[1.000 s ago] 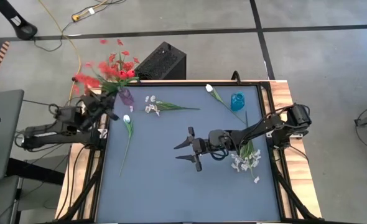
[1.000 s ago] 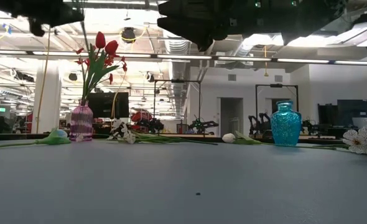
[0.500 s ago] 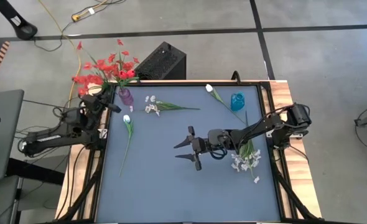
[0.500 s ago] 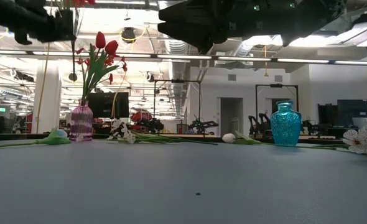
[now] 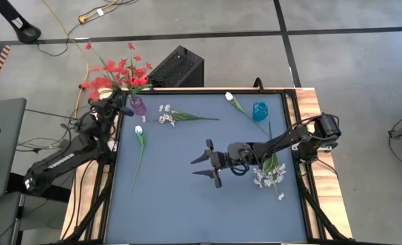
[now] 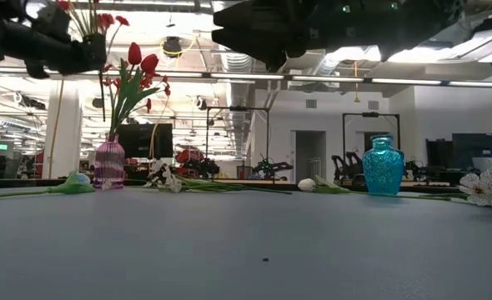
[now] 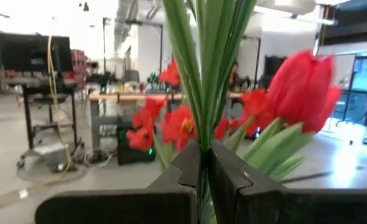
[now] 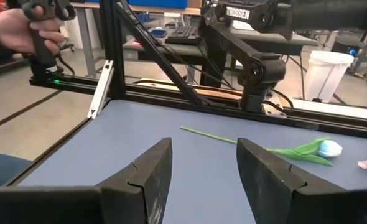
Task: Sort flowers into vase by color
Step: Put the red flowers into the violet vase
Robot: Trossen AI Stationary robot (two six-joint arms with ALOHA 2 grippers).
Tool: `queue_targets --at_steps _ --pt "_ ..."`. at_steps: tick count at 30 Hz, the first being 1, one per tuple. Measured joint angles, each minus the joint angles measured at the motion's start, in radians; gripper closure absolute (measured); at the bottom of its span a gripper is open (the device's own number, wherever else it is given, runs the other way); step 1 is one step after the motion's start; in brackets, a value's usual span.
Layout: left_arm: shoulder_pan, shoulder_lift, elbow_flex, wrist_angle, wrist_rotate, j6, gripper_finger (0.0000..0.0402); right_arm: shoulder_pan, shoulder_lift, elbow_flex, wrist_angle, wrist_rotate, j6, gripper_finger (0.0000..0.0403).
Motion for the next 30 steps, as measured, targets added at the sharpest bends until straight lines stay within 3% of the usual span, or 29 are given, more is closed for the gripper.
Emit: queue_targets --at_steps 4,10,30 --pt "0.069 0.074 0.0 0.013 0.102 -0.056 0.0401 -0.001 0.0 0.0 -0.004 0.0 0.003 0.0198" --pt "0.13 0.132 0.0 0.076 0.137 -0.062 0.0401 0.004 0.0 0.0 -0.032 0.0 0.003 0.0198" --pt "0.219 0.279 0.0 0.053 0.163 -0.189 0.0401 0.004 0.0 -0.001 -0.045 0.0 -0.004 0.0198"
